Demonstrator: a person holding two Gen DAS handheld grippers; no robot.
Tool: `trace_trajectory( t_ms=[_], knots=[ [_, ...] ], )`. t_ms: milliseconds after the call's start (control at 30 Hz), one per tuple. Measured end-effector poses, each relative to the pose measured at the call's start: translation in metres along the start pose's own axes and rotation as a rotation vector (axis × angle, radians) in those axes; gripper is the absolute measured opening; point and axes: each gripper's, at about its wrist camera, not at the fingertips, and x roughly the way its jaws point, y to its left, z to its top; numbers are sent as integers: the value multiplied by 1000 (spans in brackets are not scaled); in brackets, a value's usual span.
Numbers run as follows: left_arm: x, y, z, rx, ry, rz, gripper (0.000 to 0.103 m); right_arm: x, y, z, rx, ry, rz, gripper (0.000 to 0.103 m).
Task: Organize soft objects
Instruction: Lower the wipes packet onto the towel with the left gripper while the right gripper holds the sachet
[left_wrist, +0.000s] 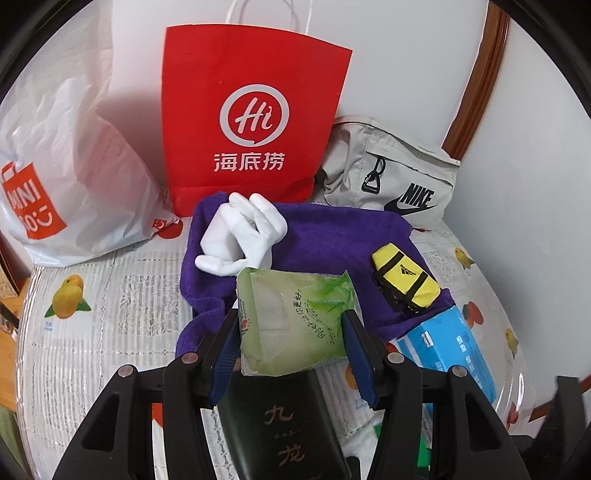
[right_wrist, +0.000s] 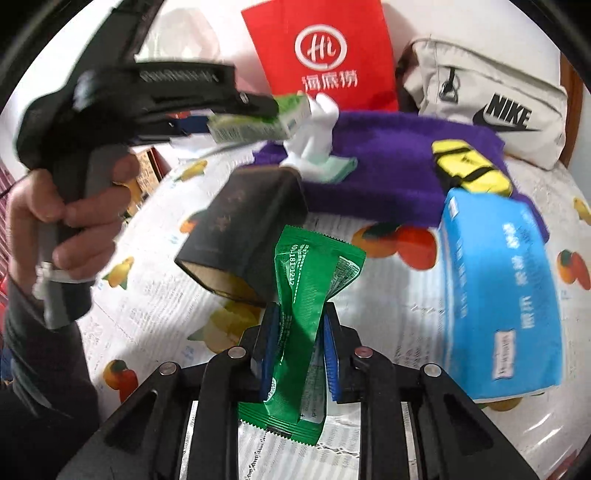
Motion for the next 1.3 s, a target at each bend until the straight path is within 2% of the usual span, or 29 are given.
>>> trace_trajectory(
  t_ms=[233, 433, 900, 967, 1033, 1300],
  knots=[
    [19, -14, 12, 26, 22, -4, 52, -19, -20, 17, -9, -51, 4, 23],
    [41, -20, 23, 42, 57, 17, 52, -25, -39, 35, -8, -62, 10, 23],
    [89, -23, 35, 59, 152, 49, 52, -30, -92, 62, 10, -106, -94, 23],
    [93, -21, 36, 47, 155, 35, 55, -31, -97, 66, 8, -114, -109, 23],
    [96, -21, 37, 41, 172, 33, 64, -32, -99, 69, 5, -117, -114, 23],
    [82, -25, 36, 50, 156, 89, 66, -32, -103, 72, 2, -124, -116, 23]
  ],
)
